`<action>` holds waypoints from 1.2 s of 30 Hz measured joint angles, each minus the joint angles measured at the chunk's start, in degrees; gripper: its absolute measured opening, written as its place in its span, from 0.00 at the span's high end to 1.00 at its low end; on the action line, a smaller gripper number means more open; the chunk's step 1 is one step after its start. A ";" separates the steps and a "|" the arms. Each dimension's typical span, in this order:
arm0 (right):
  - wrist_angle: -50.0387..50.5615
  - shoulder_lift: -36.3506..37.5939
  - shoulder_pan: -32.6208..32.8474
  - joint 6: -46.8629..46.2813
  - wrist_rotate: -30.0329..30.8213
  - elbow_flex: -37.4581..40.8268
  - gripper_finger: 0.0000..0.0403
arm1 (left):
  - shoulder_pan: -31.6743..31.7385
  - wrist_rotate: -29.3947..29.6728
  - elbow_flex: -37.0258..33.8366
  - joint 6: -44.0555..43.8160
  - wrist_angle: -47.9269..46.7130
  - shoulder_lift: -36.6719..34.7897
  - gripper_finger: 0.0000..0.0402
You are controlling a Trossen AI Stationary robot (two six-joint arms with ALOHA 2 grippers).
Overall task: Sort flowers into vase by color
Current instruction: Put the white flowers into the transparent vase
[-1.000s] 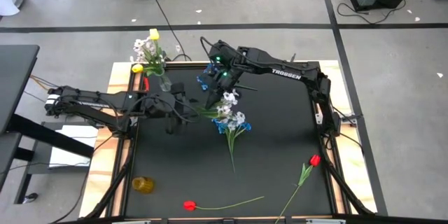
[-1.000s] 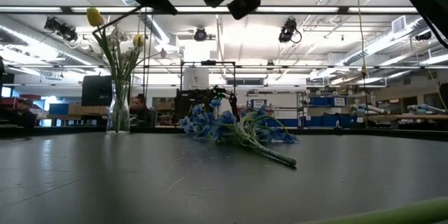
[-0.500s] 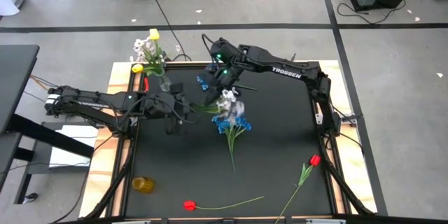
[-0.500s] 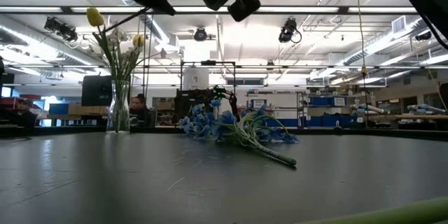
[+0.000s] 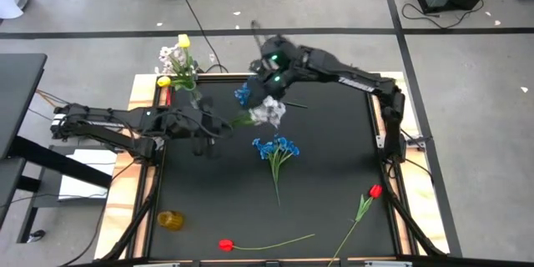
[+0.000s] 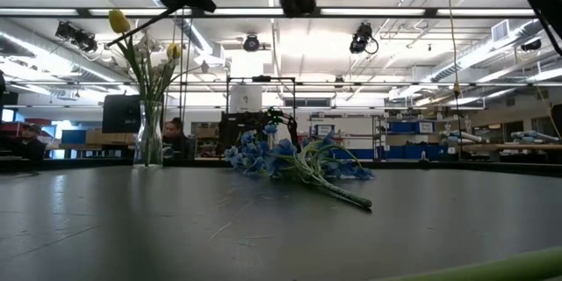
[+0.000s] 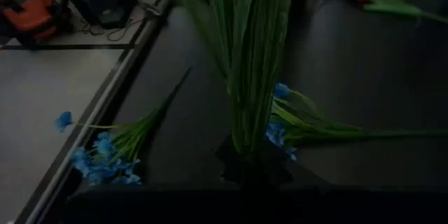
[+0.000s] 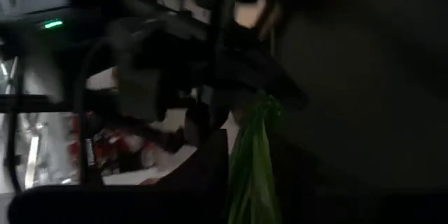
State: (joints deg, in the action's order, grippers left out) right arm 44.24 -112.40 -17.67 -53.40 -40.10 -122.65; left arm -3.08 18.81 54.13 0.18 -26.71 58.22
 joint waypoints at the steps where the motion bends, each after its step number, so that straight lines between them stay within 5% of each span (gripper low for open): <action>1: -0.50 1.13 0.00 1.20 1.83 0.00 0.72 | 0.27 0.04 0.00 -0.52 0.01 -0.68 0.99; 7: -4.73 9.62 0.94 13.23 14.51 0.00 0.68 | 2.70 0.19 0.00 -3.72 0.75 -4.61 1.00; 16: -3.53 23.93 10.89 35.39 43.79 -0.02 0.77 | 5.42 0.88 0.00 -6.58 6.14 -14.30 1.00; 26: -3.81 35.23 23.31 50.86 55.19 4.47 0.91 | 5.54 3.91 0.00 -5.28 6.42 -20.81 1.00; 36: -19.35 51.42 26.46 52.75 61.86 30.98 0.97 | 5.54 4.30 0.00 -4.91 6.68 -20.77 1.00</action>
State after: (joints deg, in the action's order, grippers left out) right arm 24.90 -60.97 8.79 -0.65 21.76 -91.67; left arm 2.46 23.11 54.13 -4.73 -20.03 37.45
